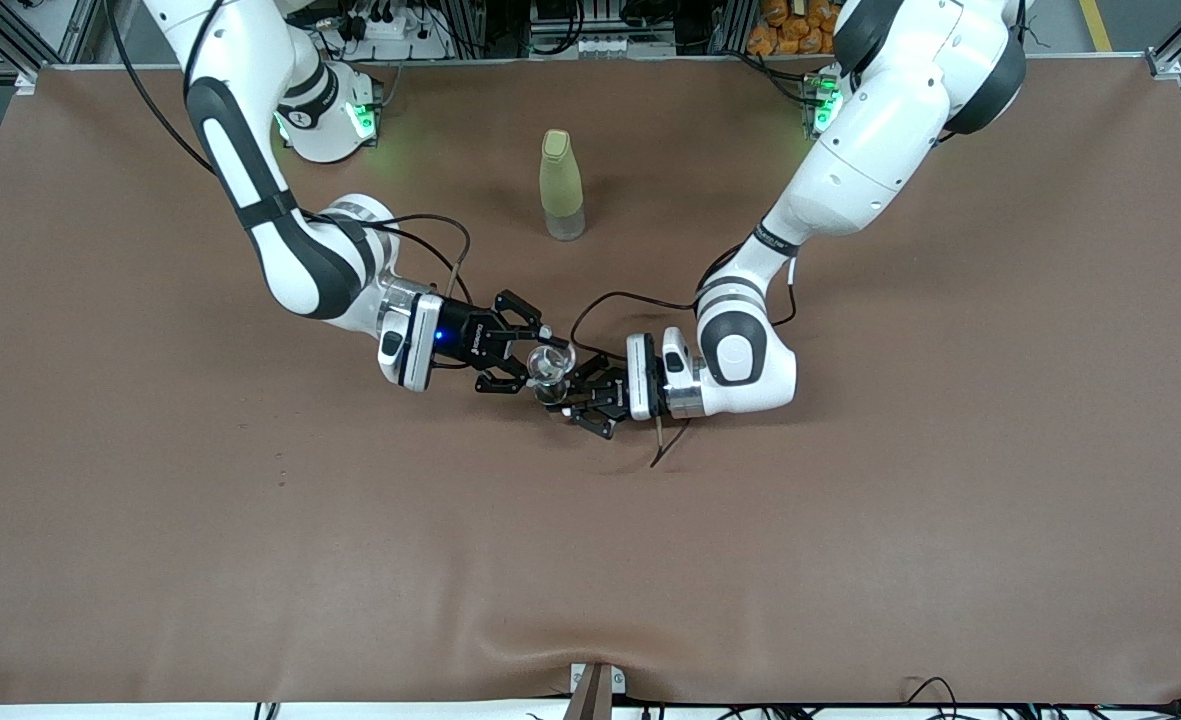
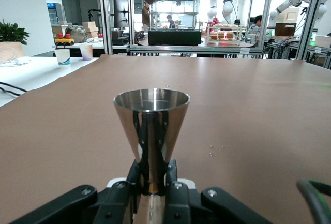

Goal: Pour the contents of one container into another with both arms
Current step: 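Bring the beaker and the jigger together above the table center, then tilt the beaker with the right gripper, pouring liquid into the jigger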

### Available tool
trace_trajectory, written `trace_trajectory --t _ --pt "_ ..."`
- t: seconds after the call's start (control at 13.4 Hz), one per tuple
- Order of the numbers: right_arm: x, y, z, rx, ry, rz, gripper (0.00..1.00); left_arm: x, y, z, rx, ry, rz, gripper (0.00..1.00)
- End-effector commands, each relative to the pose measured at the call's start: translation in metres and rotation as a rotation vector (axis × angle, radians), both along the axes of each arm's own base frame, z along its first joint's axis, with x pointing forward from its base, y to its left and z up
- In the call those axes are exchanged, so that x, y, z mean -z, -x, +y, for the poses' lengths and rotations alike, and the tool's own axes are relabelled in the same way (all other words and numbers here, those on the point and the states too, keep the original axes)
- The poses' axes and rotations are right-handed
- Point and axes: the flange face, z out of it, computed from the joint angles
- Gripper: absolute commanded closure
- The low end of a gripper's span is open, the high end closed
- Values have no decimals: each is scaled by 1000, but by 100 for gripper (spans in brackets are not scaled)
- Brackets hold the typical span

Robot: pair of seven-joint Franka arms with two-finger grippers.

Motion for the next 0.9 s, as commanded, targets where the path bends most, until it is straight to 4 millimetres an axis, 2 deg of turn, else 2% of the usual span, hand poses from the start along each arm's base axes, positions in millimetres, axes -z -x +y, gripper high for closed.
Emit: trace_trajectory --t 0.0,0.07,0.3,0.82 --pt "12 8 5 30 -22 58 83 0 -6 1 -17 13 -1 100" --pt "18 9 7 33 -27 78 83 0 -6 1 -17 14 0 100" --pt "21 13 15 29 -40 112 83 -1 -8 3 -20 17 1 100" --pt "29 16 14 63 -75 288 83 5 -6 4 -16 14 9 100"
